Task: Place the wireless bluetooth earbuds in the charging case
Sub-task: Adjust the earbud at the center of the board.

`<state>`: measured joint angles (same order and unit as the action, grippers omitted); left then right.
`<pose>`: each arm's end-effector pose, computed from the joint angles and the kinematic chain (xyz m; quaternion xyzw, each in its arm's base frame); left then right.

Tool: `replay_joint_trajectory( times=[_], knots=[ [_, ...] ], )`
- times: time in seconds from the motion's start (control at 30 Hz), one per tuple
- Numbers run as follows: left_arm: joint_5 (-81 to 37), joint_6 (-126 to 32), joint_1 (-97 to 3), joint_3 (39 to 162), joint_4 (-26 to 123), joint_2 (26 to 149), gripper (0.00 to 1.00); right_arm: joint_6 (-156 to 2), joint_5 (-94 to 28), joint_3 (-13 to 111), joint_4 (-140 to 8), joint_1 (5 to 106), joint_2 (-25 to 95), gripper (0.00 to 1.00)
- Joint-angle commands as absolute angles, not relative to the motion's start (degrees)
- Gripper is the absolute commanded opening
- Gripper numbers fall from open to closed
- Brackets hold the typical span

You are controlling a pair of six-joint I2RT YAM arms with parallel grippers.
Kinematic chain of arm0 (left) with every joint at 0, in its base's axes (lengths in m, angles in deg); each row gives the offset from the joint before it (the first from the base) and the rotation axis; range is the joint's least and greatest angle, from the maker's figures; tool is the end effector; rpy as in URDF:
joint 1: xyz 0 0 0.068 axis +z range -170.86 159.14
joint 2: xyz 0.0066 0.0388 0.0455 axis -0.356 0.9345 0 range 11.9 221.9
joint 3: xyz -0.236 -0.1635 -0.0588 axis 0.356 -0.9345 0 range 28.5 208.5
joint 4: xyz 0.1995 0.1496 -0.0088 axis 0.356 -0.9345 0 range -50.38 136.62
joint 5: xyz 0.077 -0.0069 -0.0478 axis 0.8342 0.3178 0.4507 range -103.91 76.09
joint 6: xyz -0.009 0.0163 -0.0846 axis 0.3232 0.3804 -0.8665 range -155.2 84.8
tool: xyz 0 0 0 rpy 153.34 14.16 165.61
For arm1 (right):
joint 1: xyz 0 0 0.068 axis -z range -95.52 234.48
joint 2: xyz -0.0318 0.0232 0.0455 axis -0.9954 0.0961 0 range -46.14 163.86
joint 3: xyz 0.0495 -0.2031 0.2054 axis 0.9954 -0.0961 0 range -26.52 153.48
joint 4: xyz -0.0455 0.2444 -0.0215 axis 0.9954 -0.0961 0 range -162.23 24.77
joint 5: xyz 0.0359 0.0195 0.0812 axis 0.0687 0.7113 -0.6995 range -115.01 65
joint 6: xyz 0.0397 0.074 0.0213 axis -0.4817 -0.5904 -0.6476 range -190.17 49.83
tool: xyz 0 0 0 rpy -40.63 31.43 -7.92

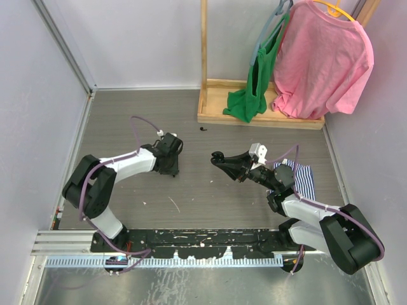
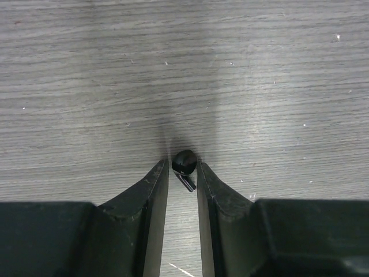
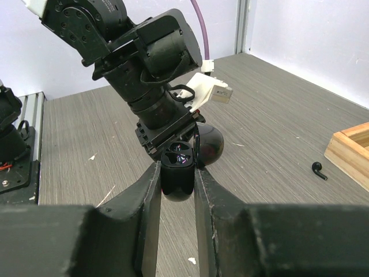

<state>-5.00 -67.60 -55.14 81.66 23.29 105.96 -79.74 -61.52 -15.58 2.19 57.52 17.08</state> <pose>0.2712 -0.1704 0.1563 -0.0013 0.9720 -0.0590 0.2274 0.1684 0.1368 0.2562 -0.3332 0.5329 0.4172 0.6564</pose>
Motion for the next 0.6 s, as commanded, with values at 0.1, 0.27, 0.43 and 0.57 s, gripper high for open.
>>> replay_joint_trajectory(
  times=[0.1, 0.27, 0.43, 0.57],
  knots=[
    [-4.1, -67.6, -54.7, 83.7, 24.3, 109.6, 0.25, -79.6, -60.9, -13.4, 3.9, 57.3, 16.1, 0.01],
    [-1.2, -66.8, -55.1, 85.3, 20.9, 108.9, 0.15, -79.6, -60.9, -13.4, 3.8, 57.3, 16.0, 0.01],
    [4.5, -64.9, -57.2, 88.4, 13.8, 106.7, 0.12, -79.5, -60.8, -13.4, 3.5, 57.3, 15.7, 0.01],
    [10.9, -63.6, -59.6, 91.9, 7.4, 107.4, 0.13, -79.4, -60.5, -13.4, 3.2, 57.3, 15.4, 0.01]
  ],
)
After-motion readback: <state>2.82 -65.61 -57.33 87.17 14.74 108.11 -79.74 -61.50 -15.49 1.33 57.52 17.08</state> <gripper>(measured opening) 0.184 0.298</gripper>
